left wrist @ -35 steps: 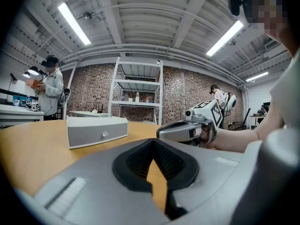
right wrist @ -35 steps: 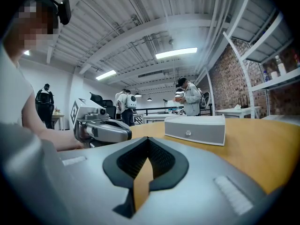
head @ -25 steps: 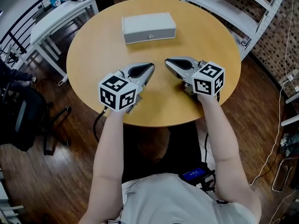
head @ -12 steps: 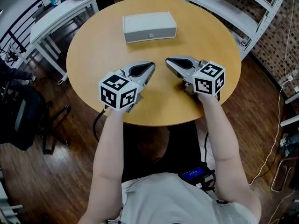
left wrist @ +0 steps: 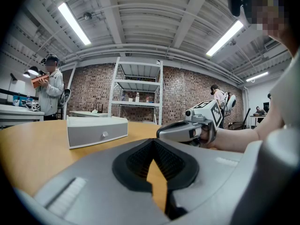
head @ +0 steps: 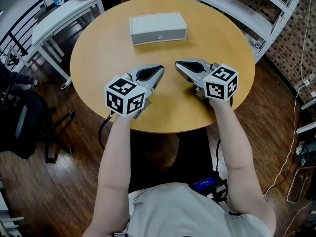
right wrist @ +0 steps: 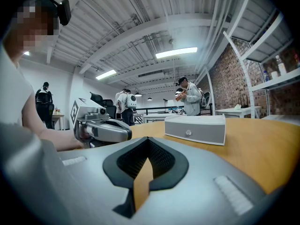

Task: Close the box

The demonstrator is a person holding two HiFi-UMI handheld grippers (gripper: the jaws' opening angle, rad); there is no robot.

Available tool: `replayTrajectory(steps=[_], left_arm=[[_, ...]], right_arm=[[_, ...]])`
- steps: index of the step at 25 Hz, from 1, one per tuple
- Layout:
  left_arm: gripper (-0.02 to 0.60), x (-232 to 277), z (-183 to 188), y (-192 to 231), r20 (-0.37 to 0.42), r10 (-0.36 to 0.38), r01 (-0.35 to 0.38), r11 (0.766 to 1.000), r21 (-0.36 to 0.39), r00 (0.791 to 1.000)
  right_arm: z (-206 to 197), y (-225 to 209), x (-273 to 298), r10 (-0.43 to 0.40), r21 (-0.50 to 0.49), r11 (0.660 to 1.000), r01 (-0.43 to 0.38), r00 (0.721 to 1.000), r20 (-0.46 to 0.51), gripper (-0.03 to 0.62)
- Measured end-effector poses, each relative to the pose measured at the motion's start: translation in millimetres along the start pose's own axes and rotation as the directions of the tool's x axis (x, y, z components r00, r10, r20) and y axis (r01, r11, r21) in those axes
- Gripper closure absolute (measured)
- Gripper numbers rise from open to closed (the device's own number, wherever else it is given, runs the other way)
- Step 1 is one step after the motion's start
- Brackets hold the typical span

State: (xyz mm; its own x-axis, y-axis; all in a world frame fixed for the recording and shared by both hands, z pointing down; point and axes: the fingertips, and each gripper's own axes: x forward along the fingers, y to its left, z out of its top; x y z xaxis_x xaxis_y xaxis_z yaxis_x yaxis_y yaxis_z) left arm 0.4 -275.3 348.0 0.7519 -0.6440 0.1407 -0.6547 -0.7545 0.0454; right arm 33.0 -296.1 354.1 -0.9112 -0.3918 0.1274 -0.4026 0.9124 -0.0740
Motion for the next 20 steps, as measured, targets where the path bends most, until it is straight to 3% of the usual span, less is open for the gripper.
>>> replayTrajectory(steps=[20], left_arm=[[0.581, 1.3, 0.1, 2.0, 0.0, 0.0, 0.0, 1.0, -0.001, 1.0]], right_arm=[[0.2, -2.1, 1.0, 0.0, 0.001, 1.0, 0.0, 1.0, 0.001, 0.594]])
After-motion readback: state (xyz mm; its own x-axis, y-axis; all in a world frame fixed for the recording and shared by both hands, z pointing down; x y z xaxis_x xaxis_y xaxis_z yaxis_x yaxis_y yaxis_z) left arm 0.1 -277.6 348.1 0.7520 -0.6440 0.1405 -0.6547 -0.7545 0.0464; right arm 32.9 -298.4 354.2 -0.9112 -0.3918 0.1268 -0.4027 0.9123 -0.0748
